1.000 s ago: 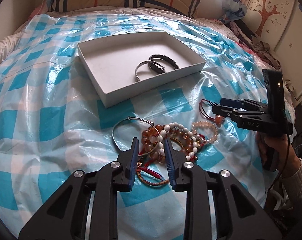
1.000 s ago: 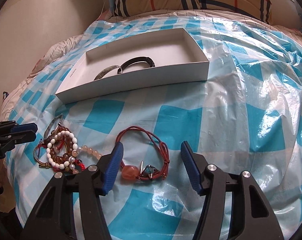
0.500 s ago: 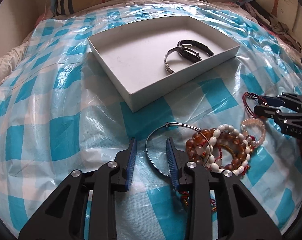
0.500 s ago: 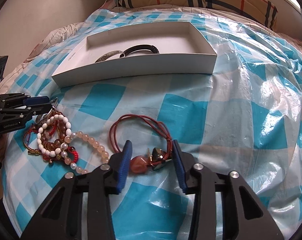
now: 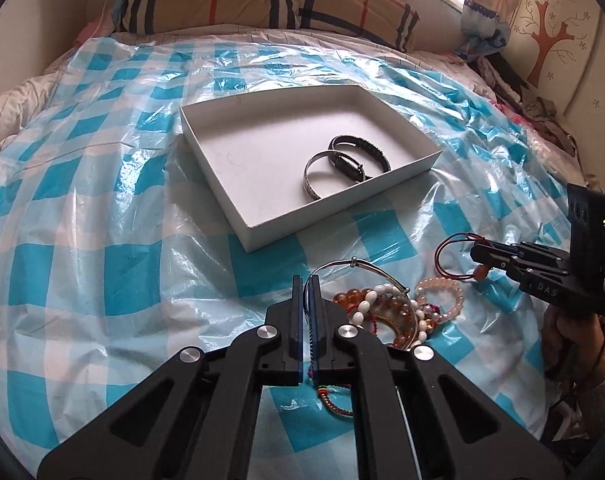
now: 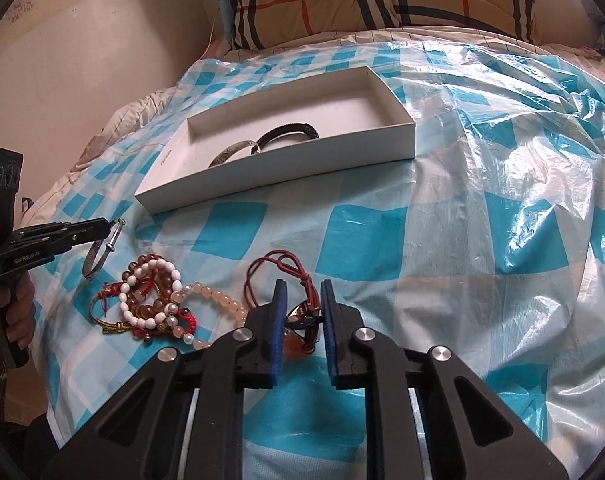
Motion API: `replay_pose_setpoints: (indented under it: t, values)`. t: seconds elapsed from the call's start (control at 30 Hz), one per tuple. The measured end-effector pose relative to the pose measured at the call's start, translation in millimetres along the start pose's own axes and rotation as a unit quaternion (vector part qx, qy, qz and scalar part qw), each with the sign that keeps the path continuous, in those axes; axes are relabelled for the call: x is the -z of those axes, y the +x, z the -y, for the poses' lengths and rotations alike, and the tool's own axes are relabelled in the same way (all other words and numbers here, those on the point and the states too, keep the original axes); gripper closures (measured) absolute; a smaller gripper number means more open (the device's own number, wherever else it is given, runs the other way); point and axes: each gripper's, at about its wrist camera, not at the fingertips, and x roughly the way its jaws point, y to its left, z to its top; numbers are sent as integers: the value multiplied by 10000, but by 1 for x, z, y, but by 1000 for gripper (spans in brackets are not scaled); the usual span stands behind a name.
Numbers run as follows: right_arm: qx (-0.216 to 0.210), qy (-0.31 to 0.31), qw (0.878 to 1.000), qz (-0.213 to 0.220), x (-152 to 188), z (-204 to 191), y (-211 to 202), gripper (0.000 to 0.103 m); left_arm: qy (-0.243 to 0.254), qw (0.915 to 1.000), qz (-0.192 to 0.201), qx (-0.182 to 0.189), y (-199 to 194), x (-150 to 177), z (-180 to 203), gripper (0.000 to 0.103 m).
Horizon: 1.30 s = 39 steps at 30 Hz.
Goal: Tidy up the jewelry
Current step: 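Grasp a silver bangle with the left gripper while the right gripper carries the hair tie to the tray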
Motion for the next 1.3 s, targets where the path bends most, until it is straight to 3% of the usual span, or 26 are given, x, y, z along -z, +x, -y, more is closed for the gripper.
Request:
replay_pose_setpoints:
  t: [0.6, 1.3]
  values:
    - [-437, -102, 9958, 798, -36, -30, -48, 85, 154, 9991, 361, 167, -11, -22, 32, 101]
    - [-498, -365, 9917, 1128, -72, -40, -46, 85, 241, 9972, 701, 123, -3, -59, 42, 101]
